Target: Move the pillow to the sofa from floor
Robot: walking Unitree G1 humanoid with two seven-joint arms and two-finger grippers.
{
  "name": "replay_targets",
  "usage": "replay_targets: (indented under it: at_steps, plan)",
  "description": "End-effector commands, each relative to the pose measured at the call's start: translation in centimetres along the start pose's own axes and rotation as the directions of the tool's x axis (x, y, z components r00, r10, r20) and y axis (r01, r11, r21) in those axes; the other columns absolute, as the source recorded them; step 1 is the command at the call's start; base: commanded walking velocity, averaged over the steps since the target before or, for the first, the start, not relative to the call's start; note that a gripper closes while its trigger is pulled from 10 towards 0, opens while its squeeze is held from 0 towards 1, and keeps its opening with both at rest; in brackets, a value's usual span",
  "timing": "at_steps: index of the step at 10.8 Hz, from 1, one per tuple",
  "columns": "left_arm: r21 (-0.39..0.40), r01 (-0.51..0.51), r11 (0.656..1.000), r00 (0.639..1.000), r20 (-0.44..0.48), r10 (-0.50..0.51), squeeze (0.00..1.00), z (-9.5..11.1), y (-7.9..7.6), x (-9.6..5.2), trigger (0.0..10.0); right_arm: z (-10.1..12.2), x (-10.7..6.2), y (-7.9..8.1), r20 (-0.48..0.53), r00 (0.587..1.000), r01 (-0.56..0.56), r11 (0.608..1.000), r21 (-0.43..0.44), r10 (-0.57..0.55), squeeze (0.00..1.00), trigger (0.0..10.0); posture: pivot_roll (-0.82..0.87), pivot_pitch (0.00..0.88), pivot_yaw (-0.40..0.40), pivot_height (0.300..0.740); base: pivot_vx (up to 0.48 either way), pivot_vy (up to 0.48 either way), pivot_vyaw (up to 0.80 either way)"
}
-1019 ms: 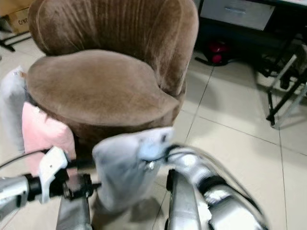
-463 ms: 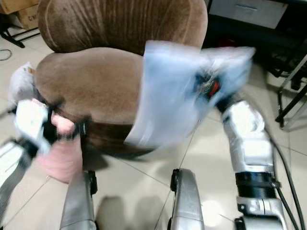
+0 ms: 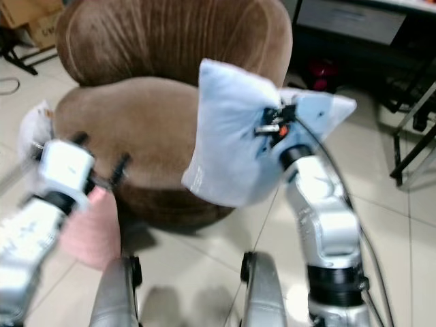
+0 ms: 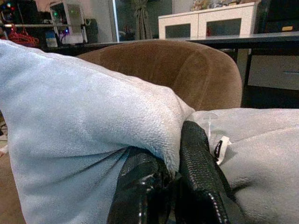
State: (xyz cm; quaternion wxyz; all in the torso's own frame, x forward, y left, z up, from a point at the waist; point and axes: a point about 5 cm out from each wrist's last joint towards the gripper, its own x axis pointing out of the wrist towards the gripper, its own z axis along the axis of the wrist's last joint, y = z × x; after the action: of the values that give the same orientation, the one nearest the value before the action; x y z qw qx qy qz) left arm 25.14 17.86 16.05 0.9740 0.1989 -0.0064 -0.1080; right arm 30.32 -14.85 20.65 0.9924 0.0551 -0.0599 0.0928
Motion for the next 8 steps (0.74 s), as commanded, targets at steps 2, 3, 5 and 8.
replay_targets:
  at_steps: [2, 3, 5, 8]
  plan:
    - [0.031, -0.015, 0.999, 1.0, -0.005, 0.015, 0.0, -0.1, -0.1, 0.0, 10.0, 0.5, -0.4, 0.2, 0.006, 1.0, 0.027, 0.998, -0.051, -0.027, 0.0, 10.0, -0.1, 0.0, -0.03, 0.616, 0.0, 0.0, 0.0]
    - [0.036, -0.023, 0.999, 1.0, -0.003, 0.023, 0.0, 0.0, 0.0, 0.1, 10.0, 1.1, -0.4, 0.0, 0.018, 0.999, 0.048, 0.998, -0.05, -0.047, 0.0, 10.0, -0.1, 0.0, -0.023, 0.631, 0.0, 0.0, 0.0]
    - [0.044, -0.033, 0.999, 0.999, 0.01, 0.032, 0.0, 0.3, 0.2, 0.6, 10.0, 3.5, -0.2, 0.0, 0.082, 0.994, 0.072, 0.997, -0.014, -0.071, 0.0, 10.0, -0.12, 0.0, -0.018, 0.661, 0.0, 0.0, 0.0]
    - [0.043, -0.032, 0.999, 0.999, 0.006, 0.031, 0.0, 0.5, 0.2, 1.0, 10.0, 4.4, -0.3, 0.7, 0.099, 0.993, 0.058, 0.998, 0.002, -0.058, 0.0, 10.0, -0.13, 0.0, 0.001, 0.696, 0.0, 0.0, 0.0]
